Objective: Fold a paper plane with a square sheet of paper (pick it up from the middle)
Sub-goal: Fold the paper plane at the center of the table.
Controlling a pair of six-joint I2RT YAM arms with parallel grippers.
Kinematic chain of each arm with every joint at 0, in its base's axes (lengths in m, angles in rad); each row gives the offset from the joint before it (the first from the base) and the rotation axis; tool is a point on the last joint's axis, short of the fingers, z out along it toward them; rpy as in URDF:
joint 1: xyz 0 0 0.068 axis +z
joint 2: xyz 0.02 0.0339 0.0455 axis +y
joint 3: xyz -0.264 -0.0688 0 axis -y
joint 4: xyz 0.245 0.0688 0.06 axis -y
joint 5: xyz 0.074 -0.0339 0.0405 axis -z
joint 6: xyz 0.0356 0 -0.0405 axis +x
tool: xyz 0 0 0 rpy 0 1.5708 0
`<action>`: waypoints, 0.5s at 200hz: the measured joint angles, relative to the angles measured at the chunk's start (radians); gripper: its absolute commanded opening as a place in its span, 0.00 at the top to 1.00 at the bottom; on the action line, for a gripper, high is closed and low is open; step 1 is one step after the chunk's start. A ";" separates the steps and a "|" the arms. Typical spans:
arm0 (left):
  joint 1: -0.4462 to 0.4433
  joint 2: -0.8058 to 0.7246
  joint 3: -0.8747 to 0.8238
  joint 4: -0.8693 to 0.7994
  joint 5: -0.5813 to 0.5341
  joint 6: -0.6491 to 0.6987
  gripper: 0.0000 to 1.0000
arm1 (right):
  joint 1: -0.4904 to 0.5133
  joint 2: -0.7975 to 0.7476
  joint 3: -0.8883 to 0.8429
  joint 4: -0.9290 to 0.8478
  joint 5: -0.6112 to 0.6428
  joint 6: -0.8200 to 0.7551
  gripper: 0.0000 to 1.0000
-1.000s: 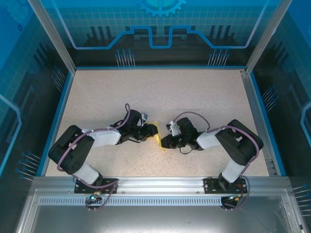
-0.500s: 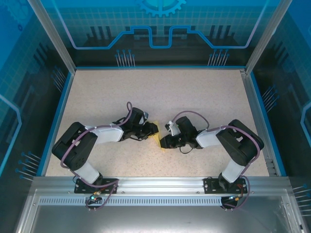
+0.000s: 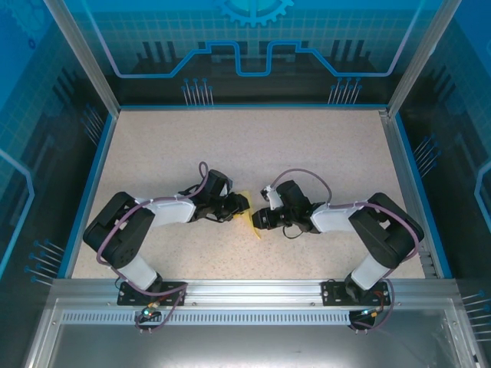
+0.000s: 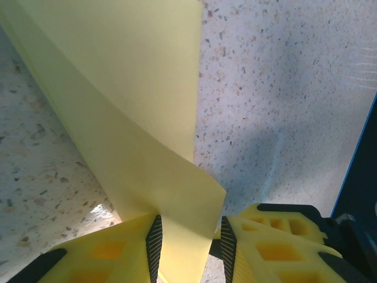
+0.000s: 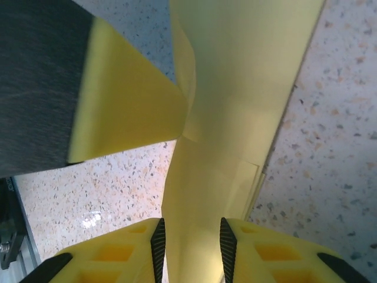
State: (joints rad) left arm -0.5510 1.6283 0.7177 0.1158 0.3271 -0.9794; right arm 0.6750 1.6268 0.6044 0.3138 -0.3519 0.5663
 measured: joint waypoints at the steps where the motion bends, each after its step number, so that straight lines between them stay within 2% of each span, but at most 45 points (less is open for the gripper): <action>1: 0.000 0.000 0.000 -0.001 0.000 -0.001 0.63 | 0.001 0.000 0.000 0.002 0.003 -0.001 0.65; 29: 0.000 0.000 0.000 -0.007 -0.010 -0.024 0.63 | 0.026 -0.003 0.000 0.019 0.050 -0.023 0.62; 100: 0.000 0.000 0.019 -0.014 -0.020 -0.063 0.64 | 0.101 -0.004 0.011 0.019 0.187 -0.068 0.60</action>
State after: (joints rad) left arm -0.5510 1.6283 0.7364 0.1013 0.3069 -1.0424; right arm 0.7765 1.6230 0.6155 0.3325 -0.1646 0.4984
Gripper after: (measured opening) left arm 0.364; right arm 0.395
